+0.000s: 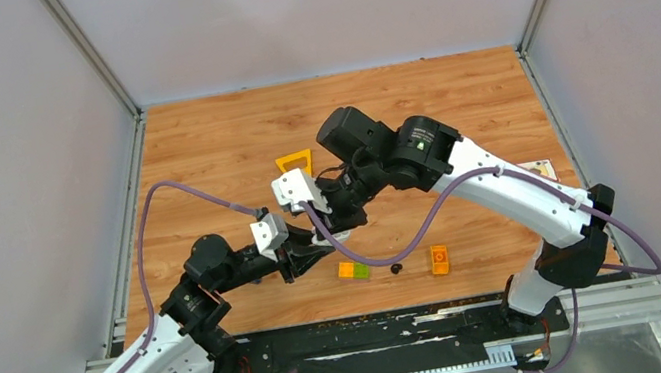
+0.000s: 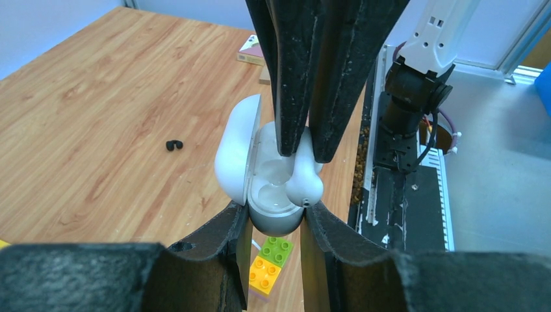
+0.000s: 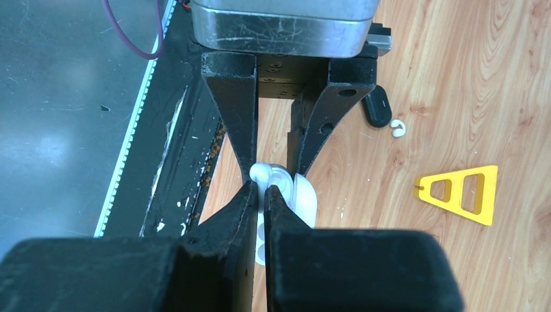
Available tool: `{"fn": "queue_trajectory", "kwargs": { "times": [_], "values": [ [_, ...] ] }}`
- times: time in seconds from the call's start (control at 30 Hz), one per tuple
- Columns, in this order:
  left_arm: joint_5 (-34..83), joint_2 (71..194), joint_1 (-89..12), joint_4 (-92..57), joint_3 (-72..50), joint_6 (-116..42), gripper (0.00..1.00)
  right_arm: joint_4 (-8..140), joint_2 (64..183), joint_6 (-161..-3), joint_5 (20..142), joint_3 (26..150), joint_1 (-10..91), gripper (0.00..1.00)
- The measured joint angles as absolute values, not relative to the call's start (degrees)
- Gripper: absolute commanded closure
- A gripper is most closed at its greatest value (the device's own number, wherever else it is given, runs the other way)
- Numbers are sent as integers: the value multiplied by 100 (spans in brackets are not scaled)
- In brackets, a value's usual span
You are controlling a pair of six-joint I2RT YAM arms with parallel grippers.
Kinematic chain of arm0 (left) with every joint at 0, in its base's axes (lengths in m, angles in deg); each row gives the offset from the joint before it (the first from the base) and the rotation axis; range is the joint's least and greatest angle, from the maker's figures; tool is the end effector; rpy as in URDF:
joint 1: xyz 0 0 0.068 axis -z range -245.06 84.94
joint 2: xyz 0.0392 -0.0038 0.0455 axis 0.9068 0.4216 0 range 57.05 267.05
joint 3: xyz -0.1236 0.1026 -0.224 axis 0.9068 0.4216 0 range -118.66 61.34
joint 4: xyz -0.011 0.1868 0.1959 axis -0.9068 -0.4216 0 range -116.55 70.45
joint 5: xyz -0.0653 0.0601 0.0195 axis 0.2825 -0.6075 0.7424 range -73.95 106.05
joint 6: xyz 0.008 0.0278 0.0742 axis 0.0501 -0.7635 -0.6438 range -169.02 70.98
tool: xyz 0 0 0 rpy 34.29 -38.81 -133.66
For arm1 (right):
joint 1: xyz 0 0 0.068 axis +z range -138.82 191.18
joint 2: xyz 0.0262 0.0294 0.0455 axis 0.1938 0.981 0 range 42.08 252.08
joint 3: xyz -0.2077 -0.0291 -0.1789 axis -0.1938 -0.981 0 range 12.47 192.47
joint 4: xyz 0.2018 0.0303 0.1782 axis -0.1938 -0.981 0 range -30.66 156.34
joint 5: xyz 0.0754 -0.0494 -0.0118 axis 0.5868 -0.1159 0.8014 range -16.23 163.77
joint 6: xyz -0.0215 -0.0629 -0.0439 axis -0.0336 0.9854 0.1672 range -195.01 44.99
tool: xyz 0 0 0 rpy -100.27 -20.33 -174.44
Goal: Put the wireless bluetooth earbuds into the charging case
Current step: Insert the left earbud into the left side groove of the charging case.
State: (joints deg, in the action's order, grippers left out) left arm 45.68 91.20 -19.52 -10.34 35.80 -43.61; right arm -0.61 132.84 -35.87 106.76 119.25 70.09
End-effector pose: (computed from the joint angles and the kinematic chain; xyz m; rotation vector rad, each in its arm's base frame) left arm 0.1116 -0.1621 0.2858 0.9593 1.3684 -1.0872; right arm 0.1410 0.3063 0.4063 -2.0066 1.4038 0.8588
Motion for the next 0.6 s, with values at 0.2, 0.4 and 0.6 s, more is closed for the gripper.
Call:
{"fn": "queue_trajectory", "kwargs": {
  "times": [0.2,0.4,0.6],
  "values": [
    [4557,9109,-1952,-1034,3580,-4359,100,-61,13286,-3528,10499,11925,7014,100],
    [4555,9072,-1952,-1034,3580,-4359,100,-51,13286,-3480,10349,11912,7014,100],
    [4553,9057,-1952,-1034,3580,-4361,100,-48,13286,-3463,10320,11897,7014,100]
  ]
}}
